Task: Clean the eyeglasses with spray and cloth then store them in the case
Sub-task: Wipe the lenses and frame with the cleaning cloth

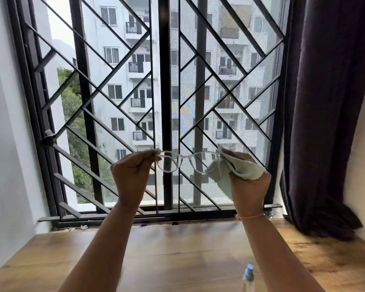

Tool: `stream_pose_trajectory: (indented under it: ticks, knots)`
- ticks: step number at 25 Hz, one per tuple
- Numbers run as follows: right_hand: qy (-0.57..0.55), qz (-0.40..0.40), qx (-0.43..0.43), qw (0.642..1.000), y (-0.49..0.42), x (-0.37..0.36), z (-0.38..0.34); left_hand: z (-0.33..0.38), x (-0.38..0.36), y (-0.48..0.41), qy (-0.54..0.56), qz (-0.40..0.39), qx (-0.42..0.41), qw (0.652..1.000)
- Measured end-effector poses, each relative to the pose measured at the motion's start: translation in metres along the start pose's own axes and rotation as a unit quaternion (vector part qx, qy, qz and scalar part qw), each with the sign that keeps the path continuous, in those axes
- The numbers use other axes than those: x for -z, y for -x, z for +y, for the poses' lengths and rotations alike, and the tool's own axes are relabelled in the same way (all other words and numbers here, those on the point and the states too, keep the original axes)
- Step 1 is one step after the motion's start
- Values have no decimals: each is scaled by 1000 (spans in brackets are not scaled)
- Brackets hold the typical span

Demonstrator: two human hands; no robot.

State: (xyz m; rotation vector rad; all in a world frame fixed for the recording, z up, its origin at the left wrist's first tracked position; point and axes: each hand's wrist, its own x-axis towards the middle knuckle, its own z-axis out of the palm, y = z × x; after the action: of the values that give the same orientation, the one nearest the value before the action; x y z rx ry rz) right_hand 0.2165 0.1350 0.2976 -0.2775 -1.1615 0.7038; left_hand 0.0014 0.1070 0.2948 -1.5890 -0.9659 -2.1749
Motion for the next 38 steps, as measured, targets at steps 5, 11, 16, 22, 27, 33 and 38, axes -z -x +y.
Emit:
stream_pose_trajectory:
  ticks: [5,11,16,22,27,33,38]
  knots:
    - [-1,-48,24,999,0,1,1,-2,-1,4,14,1,11,1000]
    - [67,-118,147,980,-2,10,10,-6,1,6,85,15,58,995]
    - [-41,-127,14,991,0,11,14,-1,-3,10,86,13,87,992]
    - [73,-94,81,990,0,29,36,3,-5,12,119,19,116,986]
    - [87,-73,51,992,0,35,46,7,-8,14,164,46,173,970]
    - [136,-54,112,983,-1,30,28,-9,-2,20,151,13,247,957]
    - [297,-59,268,914,-7,26,18,-19,5,24,56,-113,297,947]
